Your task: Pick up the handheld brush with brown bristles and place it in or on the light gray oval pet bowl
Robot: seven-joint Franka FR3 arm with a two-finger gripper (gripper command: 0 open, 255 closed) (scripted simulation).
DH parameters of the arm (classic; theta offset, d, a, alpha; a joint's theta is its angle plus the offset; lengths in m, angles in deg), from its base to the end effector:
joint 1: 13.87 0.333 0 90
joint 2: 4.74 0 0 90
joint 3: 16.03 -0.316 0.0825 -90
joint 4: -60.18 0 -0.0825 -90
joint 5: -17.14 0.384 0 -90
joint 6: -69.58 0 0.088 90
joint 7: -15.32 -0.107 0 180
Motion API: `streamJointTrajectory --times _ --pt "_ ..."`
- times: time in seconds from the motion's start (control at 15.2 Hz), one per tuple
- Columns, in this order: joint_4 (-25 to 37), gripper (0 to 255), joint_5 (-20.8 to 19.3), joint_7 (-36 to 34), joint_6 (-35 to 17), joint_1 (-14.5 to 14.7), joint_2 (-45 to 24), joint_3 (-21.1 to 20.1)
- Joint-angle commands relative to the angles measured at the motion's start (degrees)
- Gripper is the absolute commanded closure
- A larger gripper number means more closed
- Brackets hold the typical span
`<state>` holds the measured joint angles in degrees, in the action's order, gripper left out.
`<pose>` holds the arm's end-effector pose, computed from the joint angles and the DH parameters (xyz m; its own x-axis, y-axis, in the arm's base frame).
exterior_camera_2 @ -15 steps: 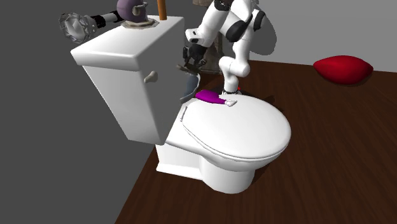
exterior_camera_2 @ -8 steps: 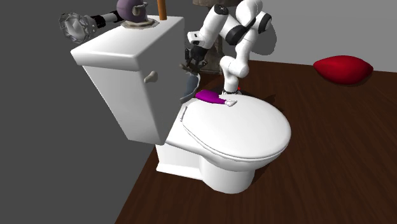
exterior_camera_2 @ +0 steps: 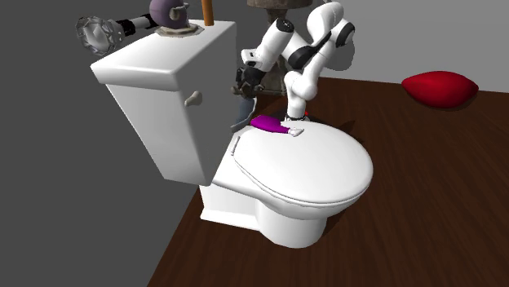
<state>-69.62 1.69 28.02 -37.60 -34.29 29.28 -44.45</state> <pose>0.4006 0.0716 0.5733 0.9336 0.3582 -0.0104 0.3109 -0.7951 0.5206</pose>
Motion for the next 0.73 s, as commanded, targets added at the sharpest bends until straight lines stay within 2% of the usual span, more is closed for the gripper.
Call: streamJointTrajectory --times 0.0,0.13,0.66 --pt "-2.68 255 -9.62 0.94 -2.25 -3.38 0.78 -1.29" --pt "-4.38 255 -7.68 1.73 -4.42 -6.73 1.98 -4.03" --pt "-4.96 255 0.58 8.48 -7.04 -17.87 7.28 -11.88"
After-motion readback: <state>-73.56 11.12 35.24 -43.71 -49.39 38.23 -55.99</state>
